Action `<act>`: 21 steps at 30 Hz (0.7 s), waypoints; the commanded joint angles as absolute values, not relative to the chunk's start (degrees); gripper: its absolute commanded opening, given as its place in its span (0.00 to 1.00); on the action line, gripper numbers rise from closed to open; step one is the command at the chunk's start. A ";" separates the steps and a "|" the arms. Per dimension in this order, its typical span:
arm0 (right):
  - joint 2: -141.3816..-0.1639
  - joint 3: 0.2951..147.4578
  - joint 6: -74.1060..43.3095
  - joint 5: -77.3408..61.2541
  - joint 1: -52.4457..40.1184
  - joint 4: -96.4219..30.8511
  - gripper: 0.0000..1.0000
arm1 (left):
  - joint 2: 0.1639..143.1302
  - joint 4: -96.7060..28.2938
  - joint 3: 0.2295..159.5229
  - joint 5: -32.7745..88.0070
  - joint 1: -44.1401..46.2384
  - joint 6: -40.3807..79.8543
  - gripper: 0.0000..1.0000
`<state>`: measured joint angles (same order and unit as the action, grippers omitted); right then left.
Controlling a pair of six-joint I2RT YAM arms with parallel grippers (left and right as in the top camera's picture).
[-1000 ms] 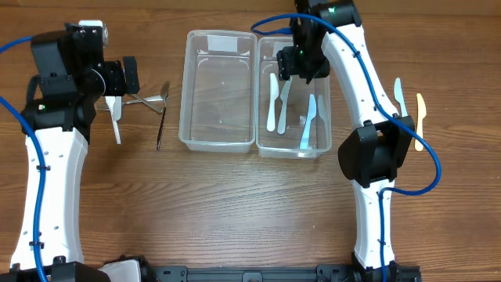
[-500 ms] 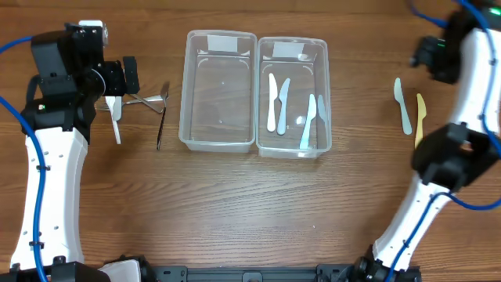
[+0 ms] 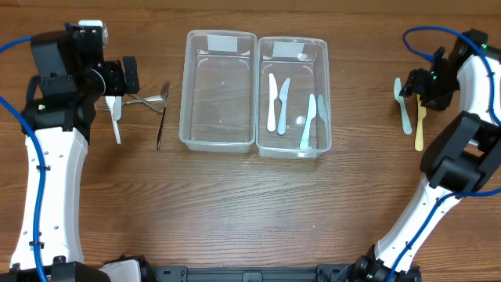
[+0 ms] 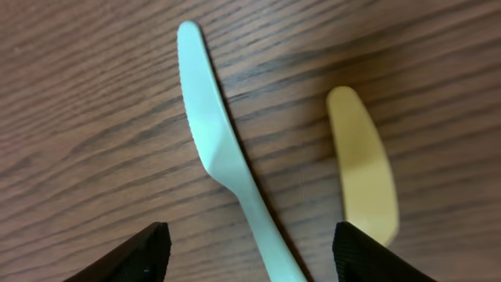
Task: Pack container
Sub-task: 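Grasp the light-blue knife with the right gripper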
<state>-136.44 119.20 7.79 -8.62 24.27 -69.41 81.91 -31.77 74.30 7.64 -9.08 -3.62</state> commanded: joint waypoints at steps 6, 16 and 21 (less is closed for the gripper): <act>-134.17 118.28 11.25 -9.76 24.53 -63.64 0.60 | 82.13 -31.70 76.01 7.46 -9.34 -4.93 1.00; -134.32 114.32 13.93 -9.50 21.96 -63.75 0.61 | 82.13 -31.68 76.01 7.46 -9.34 -4.93 1.00; -134.43 111.11 13.93 -9.50 21.96 -63.48 0.54 | 82.13 -31.70 76.01 7.46 -9.34 -4.93 1.00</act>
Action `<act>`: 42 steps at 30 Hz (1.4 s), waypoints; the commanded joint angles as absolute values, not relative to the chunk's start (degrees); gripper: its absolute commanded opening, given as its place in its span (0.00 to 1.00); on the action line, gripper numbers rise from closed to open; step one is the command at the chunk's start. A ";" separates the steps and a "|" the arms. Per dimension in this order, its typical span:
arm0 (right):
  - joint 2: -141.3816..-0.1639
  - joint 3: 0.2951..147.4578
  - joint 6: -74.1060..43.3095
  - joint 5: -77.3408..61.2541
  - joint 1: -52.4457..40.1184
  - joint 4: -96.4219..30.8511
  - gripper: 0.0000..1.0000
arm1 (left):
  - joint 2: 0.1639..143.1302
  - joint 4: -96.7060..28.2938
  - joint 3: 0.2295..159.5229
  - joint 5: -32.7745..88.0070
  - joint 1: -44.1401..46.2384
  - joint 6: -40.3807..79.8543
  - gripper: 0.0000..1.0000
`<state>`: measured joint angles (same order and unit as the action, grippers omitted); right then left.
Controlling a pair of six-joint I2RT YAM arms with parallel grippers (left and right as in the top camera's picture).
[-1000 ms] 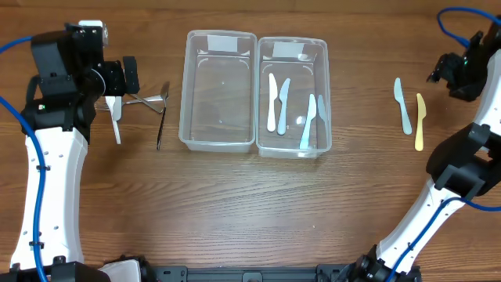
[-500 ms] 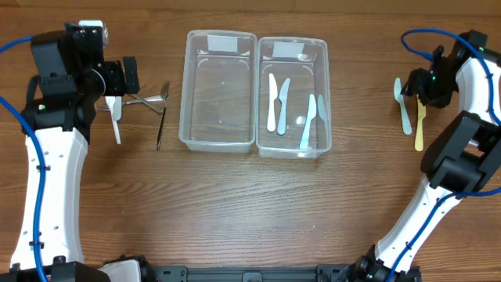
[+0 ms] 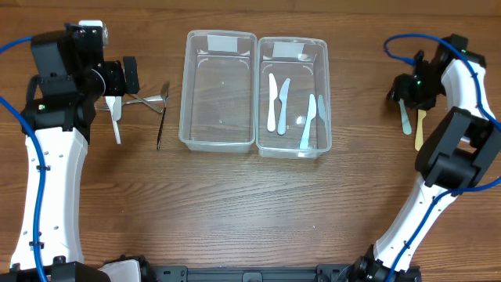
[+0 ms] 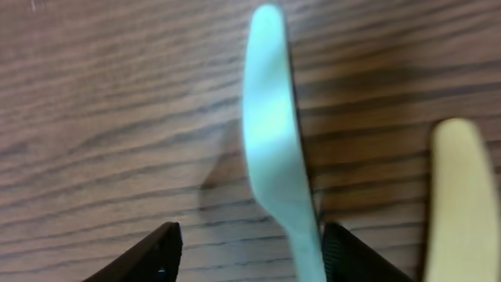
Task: Pack container
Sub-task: 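Grasp the light-blue knife with the right gripper, then place the light-blue knife into the right container and withdraw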
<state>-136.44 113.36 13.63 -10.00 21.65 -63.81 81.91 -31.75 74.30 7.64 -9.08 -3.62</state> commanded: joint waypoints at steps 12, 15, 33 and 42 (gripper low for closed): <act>-134.47 106.89 8.60 -4.25 21.76 -63.31 0.17 | 82.13 -31.70 76.01 7.46 -9.34 -4.93 1.00; -134.45 106.89 5.65 -2.00 21.76 -63.55 0.07 | 82.13 -31.70 76.01 7.46 -9.34 -4.93 1.00; -134.34 127.79 2.94 -2.37 14.72 -75.81 0.04 | 82.13 -31.70 76.01 7.46 -9.34 -4.93 1.00; -129.32 141.12 2.92 -6.55 6.22 -81.32 0.04 | 82.13 -31.70 76.01 7.46 -9.34 -4.93 1.00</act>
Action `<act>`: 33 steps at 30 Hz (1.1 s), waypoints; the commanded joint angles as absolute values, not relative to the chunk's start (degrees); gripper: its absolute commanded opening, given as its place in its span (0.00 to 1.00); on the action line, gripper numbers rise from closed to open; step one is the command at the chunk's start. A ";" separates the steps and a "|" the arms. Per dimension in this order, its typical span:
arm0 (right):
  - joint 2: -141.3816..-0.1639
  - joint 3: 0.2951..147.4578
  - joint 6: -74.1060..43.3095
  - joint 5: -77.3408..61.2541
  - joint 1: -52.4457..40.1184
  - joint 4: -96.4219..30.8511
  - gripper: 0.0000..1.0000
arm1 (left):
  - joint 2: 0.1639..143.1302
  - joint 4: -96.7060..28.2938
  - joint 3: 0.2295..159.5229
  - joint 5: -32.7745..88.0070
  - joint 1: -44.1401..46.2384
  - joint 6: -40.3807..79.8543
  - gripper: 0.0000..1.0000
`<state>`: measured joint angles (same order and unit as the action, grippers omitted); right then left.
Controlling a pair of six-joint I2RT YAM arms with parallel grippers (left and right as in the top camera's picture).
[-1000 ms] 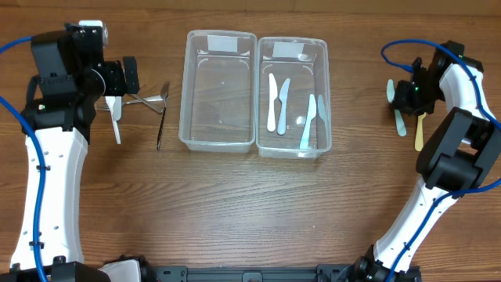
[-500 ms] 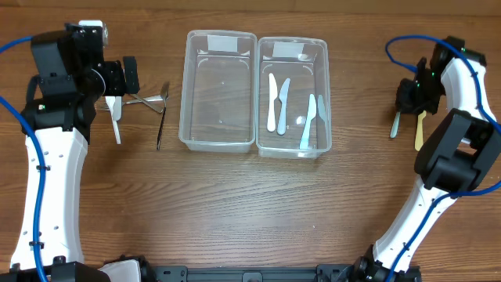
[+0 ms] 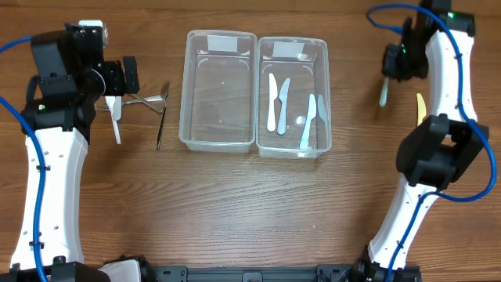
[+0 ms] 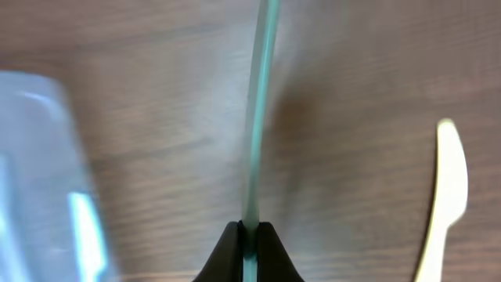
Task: Pack container
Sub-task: 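Place the light-blue knife into the right container and withdraw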
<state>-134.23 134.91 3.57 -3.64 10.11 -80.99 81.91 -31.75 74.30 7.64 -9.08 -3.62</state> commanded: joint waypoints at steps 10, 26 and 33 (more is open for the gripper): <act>-125.29 139.55 1.08 -6.74 -7.05 -85.62 0.04 | 82.13 -31.70 76.01 7.46 -9.34 -4.93 1.00; -124.62 122.63 -5.65 -1.63 -16.73 -74.89 0.62 | 82.13 -31.68 76.01 7.46 -9.34 -4.93 1.00; -124.03 133.21 -5.65 0.86 -7.73 -75.68 0.70 | 82.13 -31.70 76.01 7.46 -9.34 -4.93 1.00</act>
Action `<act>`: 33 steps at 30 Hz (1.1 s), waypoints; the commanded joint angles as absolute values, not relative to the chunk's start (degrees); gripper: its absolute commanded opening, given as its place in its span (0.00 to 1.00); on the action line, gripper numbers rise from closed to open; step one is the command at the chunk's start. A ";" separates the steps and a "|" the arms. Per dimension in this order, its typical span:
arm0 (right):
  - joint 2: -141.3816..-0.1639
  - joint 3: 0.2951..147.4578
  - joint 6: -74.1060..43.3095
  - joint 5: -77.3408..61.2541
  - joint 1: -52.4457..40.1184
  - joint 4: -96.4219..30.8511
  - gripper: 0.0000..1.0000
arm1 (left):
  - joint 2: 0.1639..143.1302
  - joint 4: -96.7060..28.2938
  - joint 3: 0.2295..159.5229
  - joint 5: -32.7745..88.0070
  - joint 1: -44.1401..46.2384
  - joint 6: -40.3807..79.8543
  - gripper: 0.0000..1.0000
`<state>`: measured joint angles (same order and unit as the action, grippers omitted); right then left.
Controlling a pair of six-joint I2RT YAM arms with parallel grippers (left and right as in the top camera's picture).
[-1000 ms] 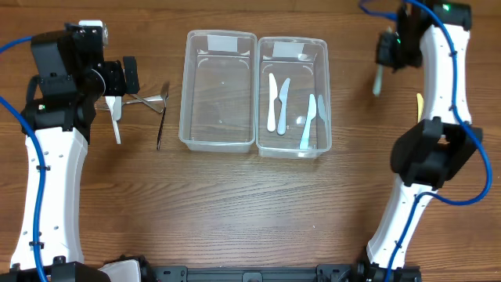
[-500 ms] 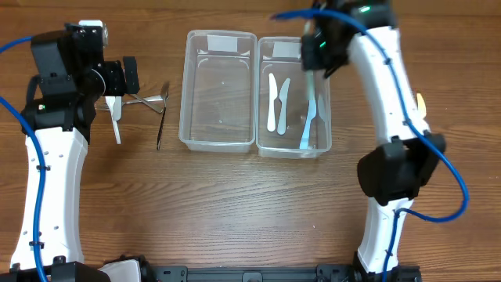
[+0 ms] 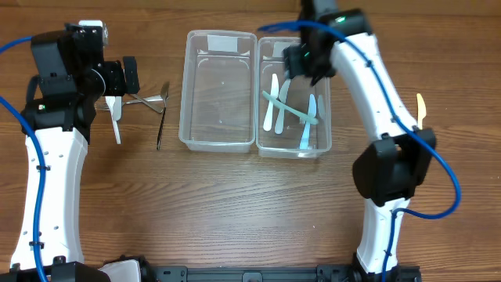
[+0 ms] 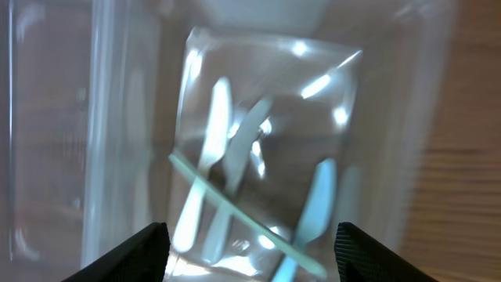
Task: Pack container
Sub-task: 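Place the light-blue knife into the right container and withdraw, then grasp the yellow plastic knife with the right gripper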
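Two clear plastic containers stand side by side, the left one [image 3: 185,94] holding nothing and the right one [image 3: 327,94] holding several pale plastic knives. A light green knife [image 3: 290,107] lies slantwise across those knives. My right gripper [image 3: 301,59] hovers over the right container, open and holding nothing. In the right wrist view the green knife [image 4: 235,211] shows blurred between the spread fingers of the right gripper [image 4: 250,239]. My left gripper [image 3: 129,74] stays at the far left beside loose cutlery; its jaws cannot be made out.
A yellow plastic knife [image 3: 420,106] lies on the table at the right. Left of the containers lie a white utensil [image 3: 117,117], metal forks [image 3: 149,99] and a thin dark stick [image 3: 160,125].
My right gripper held the green knife right of the containers. Now it is open over the right container and the knife lies inside. The left arm has not moved.
My right gripper stood open over the green and yellow knives at the table's right. Then its fingers straddled the green knife. Later it was shut on the knife, lifted near the right container. Now the knife rests in that container and the gripper is open.
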<state>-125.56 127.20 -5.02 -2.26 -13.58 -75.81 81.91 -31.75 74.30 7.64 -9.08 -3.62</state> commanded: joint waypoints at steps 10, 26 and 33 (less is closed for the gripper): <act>-124.20 132.27 -5.52 3.81 13.50 -73.80 0.75 | 82.13 -31.70 76.01 7.46 -9.34 -4.93 1.00; -124.20 106.48 4.99 -0.12 27.55 -65.36 0.69 | 82.13 -31.70 76.01 7.46 -9.34 -4.93 1.00; -124.25 100.64 4.95 -1.83 27.24 -60.34 0.66 | 82.13 -31.70 76.01 7.46 -9.34 -4.93 1.00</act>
